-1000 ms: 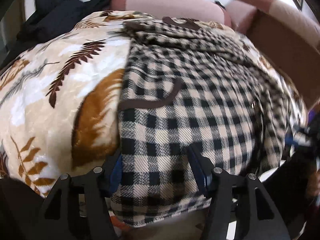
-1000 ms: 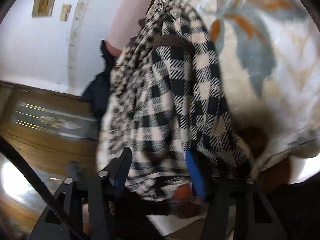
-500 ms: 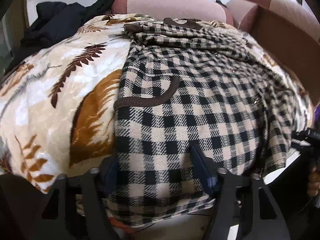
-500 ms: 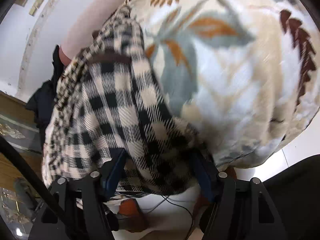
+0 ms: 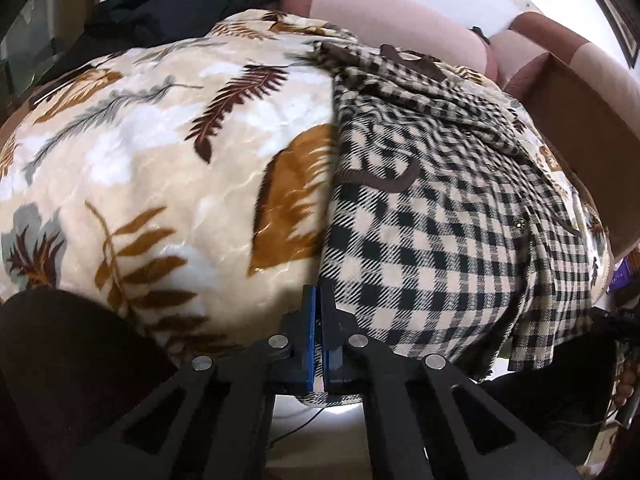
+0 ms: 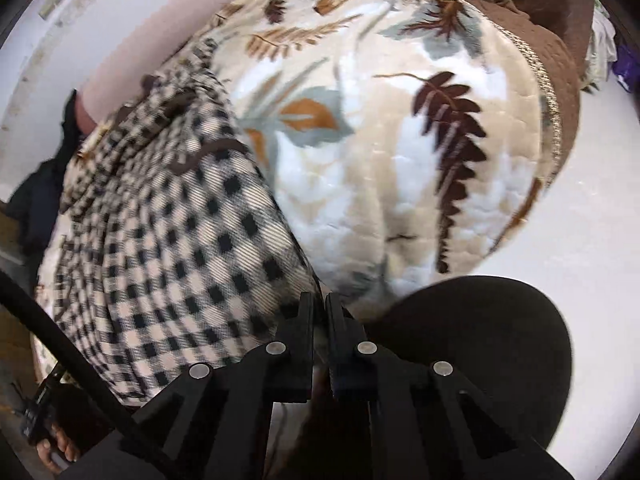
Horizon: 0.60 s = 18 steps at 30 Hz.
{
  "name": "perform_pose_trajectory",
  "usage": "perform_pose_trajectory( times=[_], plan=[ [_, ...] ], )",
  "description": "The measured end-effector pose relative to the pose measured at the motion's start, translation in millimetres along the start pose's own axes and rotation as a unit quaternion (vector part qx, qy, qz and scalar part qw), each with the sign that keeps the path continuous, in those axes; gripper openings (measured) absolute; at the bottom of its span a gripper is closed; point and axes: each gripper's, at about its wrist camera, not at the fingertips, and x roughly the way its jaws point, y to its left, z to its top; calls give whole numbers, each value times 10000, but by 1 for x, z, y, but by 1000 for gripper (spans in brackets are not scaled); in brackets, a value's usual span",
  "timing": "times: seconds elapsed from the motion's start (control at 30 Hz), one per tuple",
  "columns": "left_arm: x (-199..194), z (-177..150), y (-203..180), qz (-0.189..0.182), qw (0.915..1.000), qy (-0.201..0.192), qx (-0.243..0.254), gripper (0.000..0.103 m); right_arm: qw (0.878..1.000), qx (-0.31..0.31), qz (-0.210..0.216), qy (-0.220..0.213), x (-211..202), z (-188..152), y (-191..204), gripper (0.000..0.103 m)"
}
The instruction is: Fold large clothes
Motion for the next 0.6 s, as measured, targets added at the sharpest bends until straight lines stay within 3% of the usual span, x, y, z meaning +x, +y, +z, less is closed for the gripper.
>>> perform_pose_trajectory(
  times=[0.07, 0.13, 0.2, 0.23, 0.27, 0.3, 0.33, 0.4, 0.53, 0.6],
  plan=[
    [-1, 2, 2, -37, 10000, 50, -75, 2, 9996, 50, -144, -239, -7, 8, -9, 10],
    [-7, 4, 1, -116, 9999, 3, -113, 2, 9991, 60, 203, -372, -17, 17, -8, 20],
    [-13, 4, -4, -136, 9998, -129, -7, 9, 9966, -96, 515, -629, -29, 23, 2, 45],
    [-14, 3, -6, -126, 9998, -155, 32, 21, 9938, -367, 680, -803, -37, 24, 19, 47],
    [-14, 3, -7, -126, 9997, -195, 13, 37, 9907, -597, 900, -829, -39, 21, 34, 49],
    [-14, 1, -7, -144, 9996, -245, -59, 41, 9868, -788, 1186, -774, -38, 17, 50, 49],
    [-13, 0, -7, -169, 9995, -253, -118, 42, 9783, -1080, 1674, -565, -33, 8, 75, 49],
    [-9, 0, -7, -230, 9994, -170, -173, 42, 9617, -1668, 2168, -177, -19, -13, 122, 49],
    [-10, 0, -9, -199, 9994, -219, -185, 42, 9292, -2833, 2373, 74, 4, -50, 218, 49],
    [-12, 1, -11, -169, 9994, -250, -163, 42, 9213, -3125, 2293, 297, 20, -61, 247, 49]
  ],
)
